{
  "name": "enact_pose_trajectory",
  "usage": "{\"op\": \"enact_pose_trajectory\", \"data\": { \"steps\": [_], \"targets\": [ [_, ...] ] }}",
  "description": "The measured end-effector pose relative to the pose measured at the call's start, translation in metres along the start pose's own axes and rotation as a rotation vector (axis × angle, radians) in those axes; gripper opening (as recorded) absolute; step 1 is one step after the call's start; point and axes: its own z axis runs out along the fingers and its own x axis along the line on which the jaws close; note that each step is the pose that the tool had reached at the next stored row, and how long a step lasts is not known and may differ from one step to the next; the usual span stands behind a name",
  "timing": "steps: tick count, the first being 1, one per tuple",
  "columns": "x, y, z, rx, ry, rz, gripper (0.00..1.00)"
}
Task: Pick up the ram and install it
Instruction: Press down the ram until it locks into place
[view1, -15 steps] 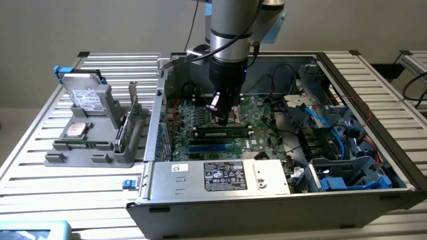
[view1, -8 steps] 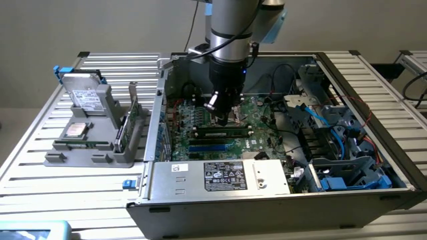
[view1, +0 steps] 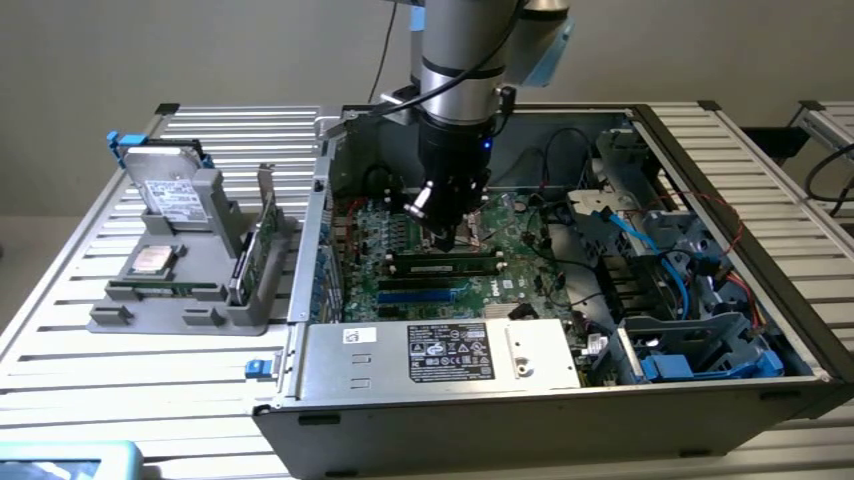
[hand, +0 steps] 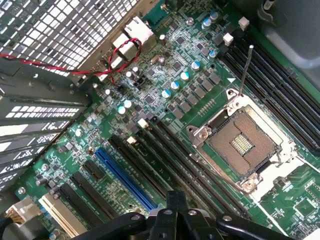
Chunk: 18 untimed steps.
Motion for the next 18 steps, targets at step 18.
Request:
{"op": "enact_pose_trajectory", "data": {
  "steps": [18],
  "targets": [
    [0.0, -0.0001, 0.0, 0.0222, -0.0267, 0.181, 0.11]
  ]
}}
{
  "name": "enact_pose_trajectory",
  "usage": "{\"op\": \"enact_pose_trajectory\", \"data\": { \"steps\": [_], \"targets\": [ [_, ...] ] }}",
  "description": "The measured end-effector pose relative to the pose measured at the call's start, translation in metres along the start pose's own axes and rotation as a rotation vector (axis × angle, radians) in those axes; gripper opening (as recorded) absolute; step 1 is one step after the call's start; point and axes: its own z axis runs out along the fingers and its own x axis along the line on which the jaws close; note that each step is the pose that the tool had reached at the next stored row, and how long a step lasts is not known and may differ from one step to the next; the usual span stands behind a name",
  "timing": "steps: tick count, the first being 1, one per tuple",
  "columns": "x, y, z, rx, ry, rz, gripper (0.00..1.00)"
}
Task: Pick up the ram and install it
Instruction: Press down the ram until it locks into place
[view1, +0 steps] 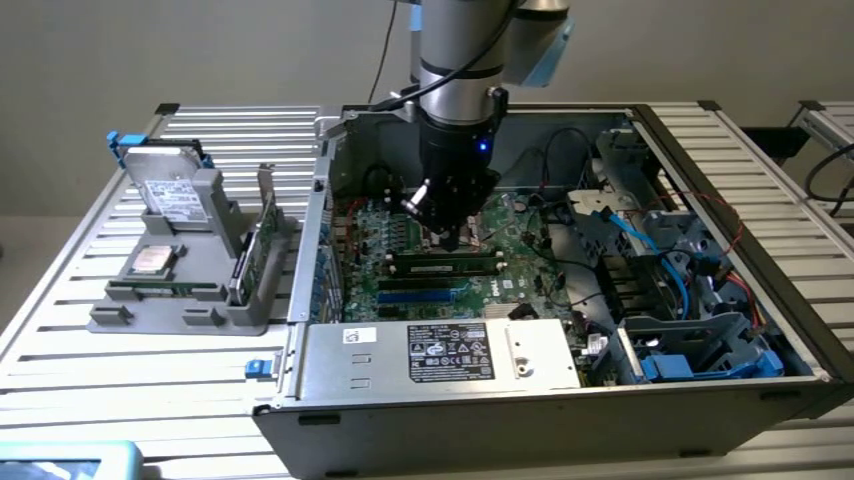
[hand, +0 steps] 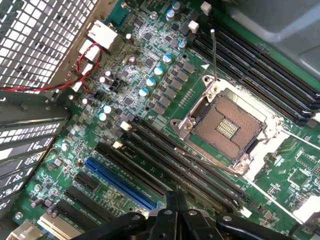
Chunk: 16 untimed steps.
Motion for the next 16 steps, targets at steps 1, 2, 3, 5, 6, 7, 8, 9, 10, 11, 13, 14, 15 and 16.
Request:
{"op": "enact_pose_trajectory", "data": {
  "steps": [1, 2, 3, 5, 6, 7, 8, 9, 10, 11, 13, 14, 15, 16],
  "targets": [
    [0.0, 0.0, 0.0, 0.001, -0.0012, 0.01, 0.11],
    [0.0, 0.0, 0.0, 0.0018, -0.0021, 0.02, 0.11],
    [0.0, 0.0, 0.0, 0.0026, -0.0031, 0.03, 0.11],
    [0.0, 0.0, 0.0, 0.0043, -0.0051, 0.05, 0.11],
    [0.0, 0.0, 0.0, 0.005, -0.0062, 0.06, 0.11],
    [0.0, 0.0, 0.0, 0.0058, -0.0072, 0.07, 0.11],
    [0.0, 0.0, 0.0, 0.0065, -0.008, 0.08, 0.11],
    [0.0, 0.0, 0.0, 0.0073, -0.0089, 0.09, 0.11],
    [0.0, 0.0, 0.0, 0.008, -0.0096, 0.1, 0.11],
    [0.0, 0.0, 0.0, 0.0087, -0.0105, 0.109, 0.11],
    [0.0, 0.0, -0.0001, 0.0103, -0.0121, 0.128, 0.11],
    [0.0, 0.0, -0.0001, 0.0109, -0.0126, 0.137, 0.11],
    [0.0001, 0.0, -0.0001, 0.0117, -0.0131, 0.147, 0.11],
    [0.0001, 0.0, -0.0001, 0.0124, -0.0137, 0.156, 0.11]
  ]
}}
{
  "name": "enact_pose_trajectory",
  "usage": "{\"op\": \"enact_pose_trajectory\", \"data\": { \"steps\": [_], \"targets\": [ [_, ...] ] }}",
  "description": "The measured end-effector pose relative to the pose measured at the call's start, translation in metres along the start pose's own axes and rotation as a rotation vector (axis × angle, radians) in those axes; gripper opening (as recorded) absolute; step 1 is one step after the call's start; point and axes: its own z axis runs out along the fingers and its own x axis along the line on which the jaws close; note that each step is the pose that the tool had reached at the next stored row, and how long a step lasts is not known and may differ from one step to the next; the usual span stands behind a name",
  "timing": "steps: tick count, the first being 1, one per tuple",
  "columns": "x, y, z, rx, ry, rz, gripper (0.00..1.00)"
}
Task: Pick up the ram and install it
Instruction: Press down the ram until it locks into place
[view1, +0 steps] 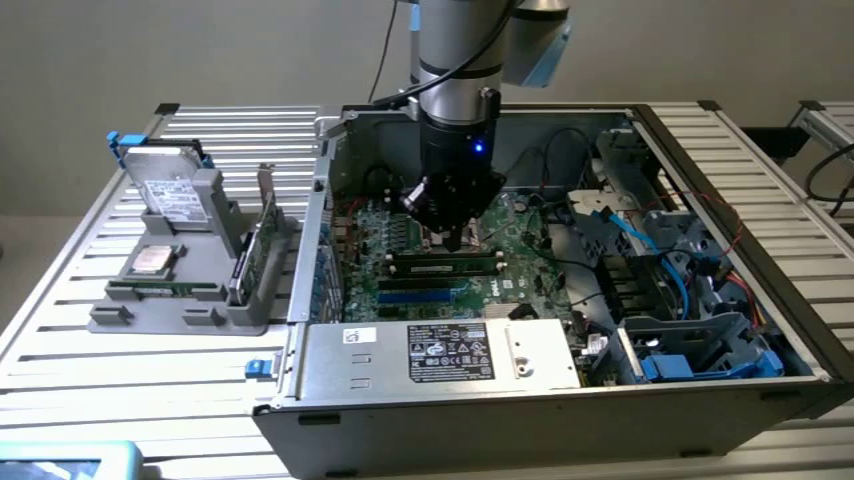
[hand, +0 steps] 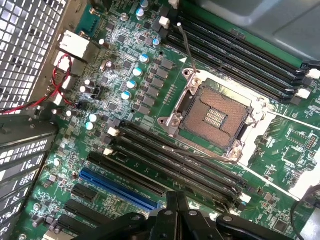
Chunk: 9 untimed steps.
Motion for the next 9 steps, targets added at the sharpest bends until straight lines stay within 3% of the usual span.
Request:
{"op": "enact_pose_trajectory", "data": {
  "steps": [9],
  "targets": [
    [0.0, 0.0, -0.0005, 0.0078, -0.0037, 0.066, 0.11]
  ]
}}
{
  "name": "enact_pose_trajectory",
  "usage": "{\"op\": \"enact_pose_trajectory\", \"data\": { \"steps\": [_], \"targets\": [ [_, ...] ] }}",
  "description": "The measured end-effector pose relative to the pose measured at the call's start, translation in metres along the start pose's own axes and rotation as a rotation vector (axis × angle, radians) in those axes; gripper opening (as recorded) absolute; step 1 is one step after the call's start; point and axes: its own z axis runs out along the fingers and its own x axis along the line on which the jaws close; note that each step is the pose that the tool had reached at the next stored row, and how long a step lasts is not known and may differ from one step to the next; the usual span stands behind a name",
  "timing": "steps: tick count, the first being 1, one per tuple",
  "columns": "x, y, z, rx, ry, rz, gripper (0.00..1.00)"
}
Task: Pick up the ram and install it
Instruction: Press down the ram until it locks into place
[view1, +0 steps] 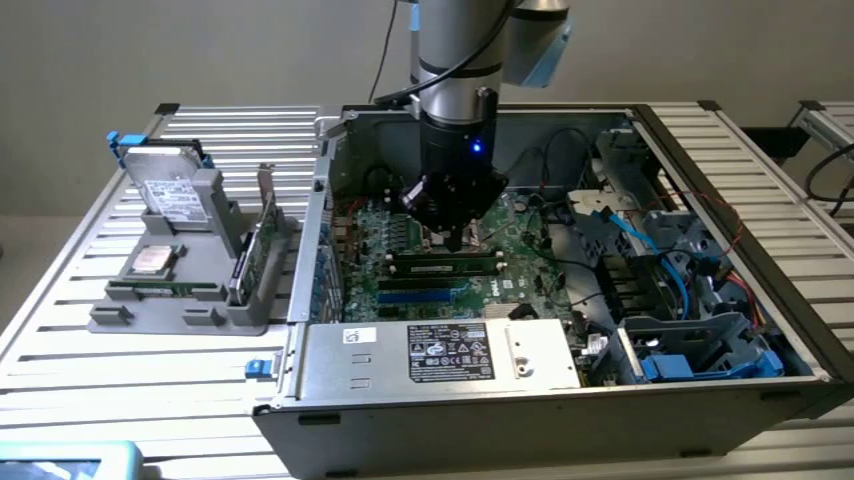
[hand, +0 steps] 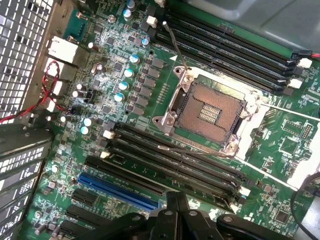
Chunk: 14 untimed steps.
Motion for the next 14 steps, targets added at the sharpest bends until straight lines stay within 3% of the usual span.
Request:
{"op": "enact_pose_trajectory", "data": {
  "steps": [14],
  "targets": [
    [0.0001, -0.0001, -0.0012, 0.0084, 0.0084, 0.123, 0.11]
  ]
}}
